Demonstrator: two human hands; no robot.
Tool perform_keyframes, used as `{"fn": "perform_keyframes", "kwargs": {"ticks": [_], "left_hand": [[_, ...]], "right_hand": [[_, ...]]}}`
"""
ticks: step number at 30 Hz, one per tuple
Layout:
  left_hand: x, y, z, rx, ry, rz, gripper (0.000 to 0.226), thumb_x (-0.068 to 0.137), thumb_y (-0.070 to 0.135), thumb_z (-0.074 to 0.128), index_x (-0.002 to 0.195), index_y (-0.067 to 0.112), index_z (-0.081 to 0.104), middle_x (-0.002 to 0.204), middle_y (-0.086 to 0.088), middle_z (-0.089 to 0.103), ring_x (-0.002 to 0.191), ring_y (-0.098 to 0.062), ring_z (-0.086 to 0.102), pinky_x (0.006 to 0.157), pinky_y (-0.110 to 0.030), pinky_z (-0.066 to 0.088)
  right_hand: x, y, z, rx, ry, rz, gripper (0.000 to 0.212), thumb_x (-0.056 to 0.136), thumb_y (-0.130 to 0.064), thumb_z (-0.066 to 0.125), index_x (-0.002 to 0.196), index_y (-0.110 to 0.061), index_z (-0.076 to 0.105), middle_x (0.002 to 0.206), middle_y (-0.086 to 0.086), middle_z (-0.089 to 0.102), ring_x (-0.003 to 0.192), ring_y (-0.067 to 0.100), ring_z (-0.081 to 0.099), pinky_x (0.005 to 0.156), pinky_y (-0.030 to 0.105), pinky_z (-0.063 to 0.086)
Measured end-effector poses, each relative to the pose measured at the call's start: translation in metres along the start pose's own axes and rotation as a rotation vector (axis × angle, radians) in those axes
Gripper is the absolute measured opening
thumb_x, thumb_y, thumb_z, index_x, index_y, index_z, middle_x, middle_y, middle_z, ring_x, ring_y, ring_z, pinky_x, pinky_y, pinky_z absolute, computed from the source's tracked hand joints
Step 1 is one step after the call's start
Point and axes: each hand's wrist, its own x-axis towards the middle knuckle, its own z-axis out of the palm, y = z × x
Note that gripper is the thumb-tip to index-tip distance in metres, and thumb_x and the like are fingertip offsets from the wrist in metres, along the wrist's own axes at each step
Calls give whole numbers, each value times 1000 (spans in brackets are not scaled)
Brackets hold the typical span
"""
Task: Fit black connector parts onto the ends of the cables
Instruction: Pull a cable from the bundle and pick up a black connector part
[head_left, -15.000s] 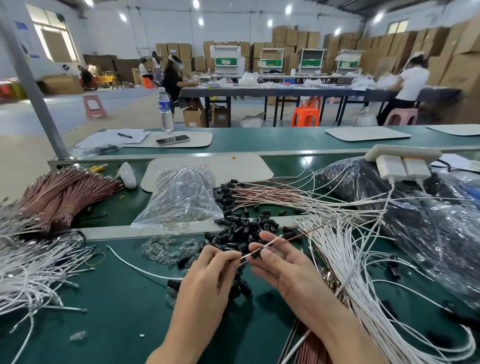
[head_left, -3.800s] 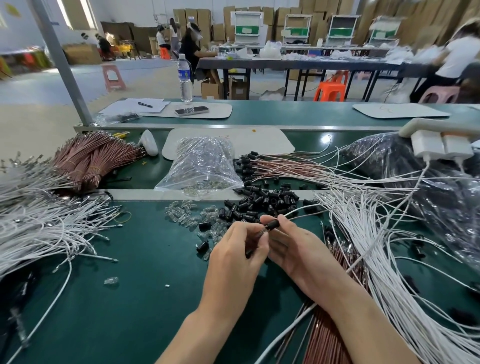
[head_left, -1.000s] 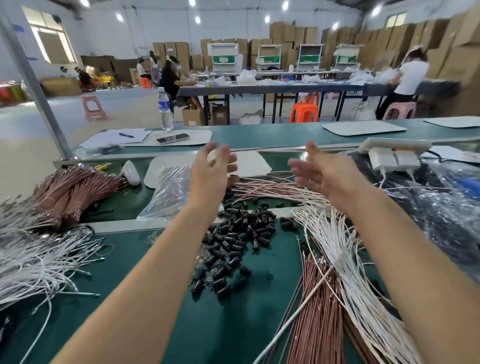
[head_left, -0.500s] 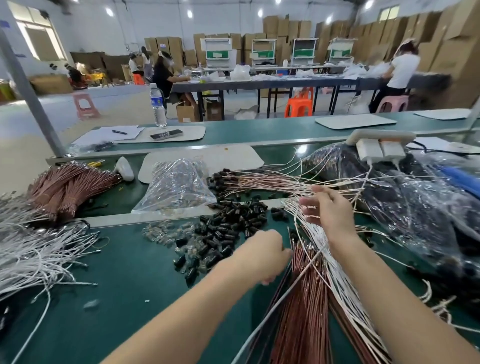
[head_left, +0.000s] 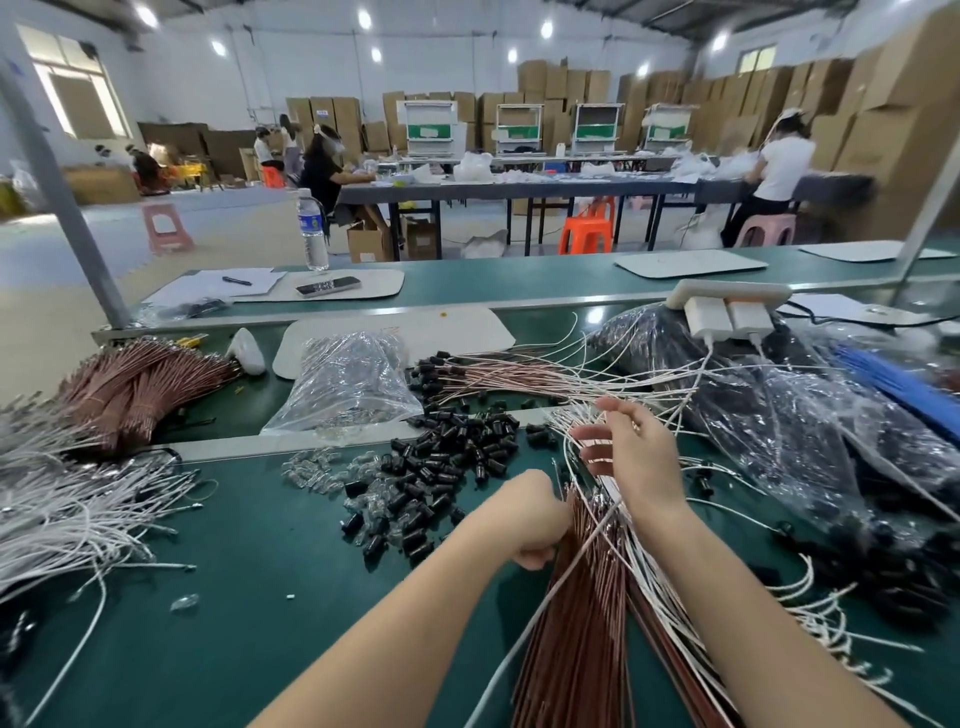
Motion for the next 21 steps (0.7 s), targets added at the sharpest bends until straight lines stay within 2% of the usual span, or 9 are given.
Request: {"fn": "perform_keyframes", "kwargs": {"ticks": [4, 7, 10, 13, 15, 18, 19, 21], "left_hand": [[-5, -1, -11, 84, 73, 53, 31, 104, 26, 46, 89, 2, 60, 69, -12, 61, 52, -23, 58, 59, -30, 56], [-11, -2, -26, 162, 181, 114, 33, 100, 29, 48, 87, 4, 64, 64, -9, 61, 52, -23, 57, 62, -28, 53], [-17, -3, -31, 144, 172, 124, 31, 100, 29, 47, 80, 9, 58, 69, -11, 63, 54, -24, 57, 66, -30, 56], [-23, -5, -14, 267, 137, 107, 36, 102, 36, 51, 79, 8, 56, 69, -8, 61, 58, -26, 58, 72, -34, 55], [-25, -6, 1, 354, 114, 100, 35, 102, 40, 55, 89, 7, 56, 81, -10, 62, 71, -31, 61, 78, -39, 55], [-23, -7, 12, 417, 143, 107, 28, 101, 33, 57, 104, 6, 64, 104, -15, 66, 98, -38, 66, 84, -41, 53], [-22, -7, 12, 424, 145, 111, 26, 101, 29, 56, 104, 5, 65, 103, -16, 66, 99, -38, 66, 84, -41, 54], [-22, -7, 9, 409, 115, 107, 24, 101, 25, 52, 102, 4, 63, 98, -14, 68, 89, -36, 71, 81, -41, 59]], "right_hand": [[0, 0, 3, -8, 20, -22, 20, 106, -13, 42, 111, -19, 61, 81, 3, 74, 60, 11, 61, 49, 21, 49], [-3, 3, 6, -32, 34, -48, 20, 105, -14, 42, 111, -23, 60, 87, 1, 73, 67, 11, 61, 54, 20, 50], [-4, 7, 10, -76, 59, -75, 21, 105, -15, 43, 110, -28, 59, 90, -2, 71, 71, 11, 61, 63, 28, 50], [-4, 12, 12, -95, 94, -70, 23, 103, -13, 42, 108, -29, 58, 92, -2, 70, 73, 12, 60, 67, 31, 49], [-5, 16, 12, -102, 106, -59, 25, 103, -11, 42, 108, -28, 59, 92, -1, 70, 72, 12, 59, 69, 34, 50], [-5, 20, 12, -87, 109, -42, 25, 102, -9, 43, 108, -28, 59, 91, -1, 70, 71, 11, 60, 73, 37, 51], [-5, 21, 12, -86, 109, -38, 25, 102, -9, 43, 108, -28, 59, 91, -2, 69, 72, 11, 60, 74, 37, 51], [-4, 21, 10, -89, 110, -37, 25, 102, -9, 42, 109, -26, 59, 91, -2, 69, 71, 12, 60, 73, 37, 50]]}}
